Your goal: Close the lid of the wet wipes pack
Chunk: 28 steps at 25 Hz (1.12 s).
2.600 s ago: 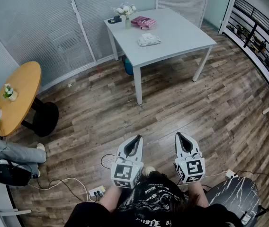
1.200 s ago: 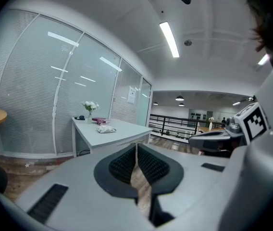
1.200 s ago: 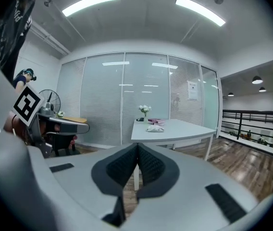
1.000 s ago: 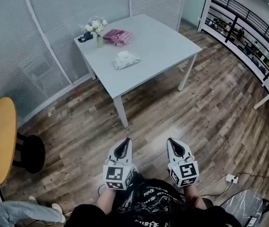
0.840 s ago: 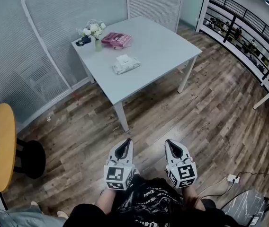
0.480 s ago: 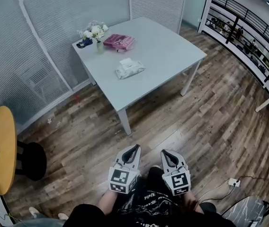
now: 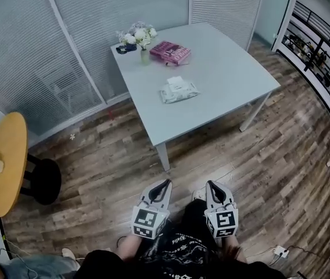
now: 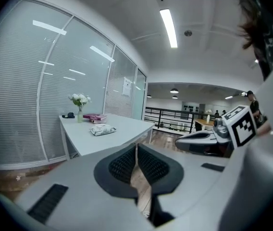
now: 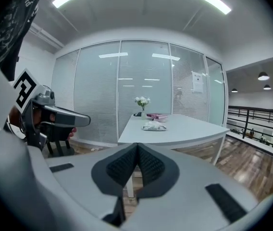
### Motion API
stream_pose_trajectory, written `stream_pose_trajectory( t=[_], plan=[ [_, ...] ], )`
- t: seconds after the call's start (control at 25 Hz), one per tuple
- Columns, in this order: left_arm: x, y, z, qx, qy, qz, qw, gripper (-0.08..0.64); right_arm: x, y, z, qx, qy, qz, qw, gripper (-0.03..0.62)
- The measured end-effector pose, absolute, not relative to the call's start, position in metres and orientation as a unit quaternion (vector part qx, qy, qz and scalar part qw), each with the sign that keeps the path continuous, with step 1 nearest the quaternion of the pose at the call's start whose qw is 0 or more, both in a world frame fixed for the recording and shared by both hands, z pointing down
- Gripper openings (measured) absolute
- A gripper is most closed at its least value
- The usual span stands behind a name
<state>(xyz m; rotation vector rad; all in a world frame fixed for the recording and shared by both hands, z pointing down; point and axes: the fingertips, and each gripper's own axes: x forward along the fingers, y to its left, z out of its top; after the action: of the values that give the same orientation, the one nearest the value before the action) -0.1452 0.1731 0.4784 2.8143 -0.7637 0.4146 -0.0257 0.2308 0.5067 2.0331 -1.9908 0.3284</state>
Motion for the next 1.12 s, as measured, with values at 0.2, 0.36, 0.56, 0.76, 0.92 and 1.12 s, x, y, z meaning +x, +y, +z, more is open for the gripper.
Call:
stream_pose_trajectory(
  t=[0.2,0.36,0.56,0.76,0.92,1.12],
  plan=[
    [-0.108,0.135,0.475,0.941,-0.288,0.14,0.108,0.015,0.013,0.18,0.511,0.67,-0.719,0.123,0.138,-0.002],
    [-0.078,0.104,0.471,0.93,-0.325,0.128,0.115,0.015,0.043,0.139,0.505,0.639,-0.748,0.109,0.141,-0.002],
    [-0.047,0.076,0.477,0.913,-0.365,0.12,0.135,0.015,0.08,0.102,0.503,0.607,-0.774,0.098,0.151,-0.002],
    [-0.013,0.055,0.482,0.903,-0.387,0.112,0.149,0.015,0.112,0.079,0.506,0.586,-0.788,0.098,0.159,-0.002],
    [0.006,0.039,0.484,0.9,-0.392,0.114,0.15,0.015,0.128,0.063,0.507,0.581,-0.792,0.108,0.149,-0.002],
    [0.013,0.013,0.487,0.898,-0.396,0.128,0.139,0.015,0.129,0.046,0.512,0.559,-0.807,0.146,0.118,-0.002]
  ],
)
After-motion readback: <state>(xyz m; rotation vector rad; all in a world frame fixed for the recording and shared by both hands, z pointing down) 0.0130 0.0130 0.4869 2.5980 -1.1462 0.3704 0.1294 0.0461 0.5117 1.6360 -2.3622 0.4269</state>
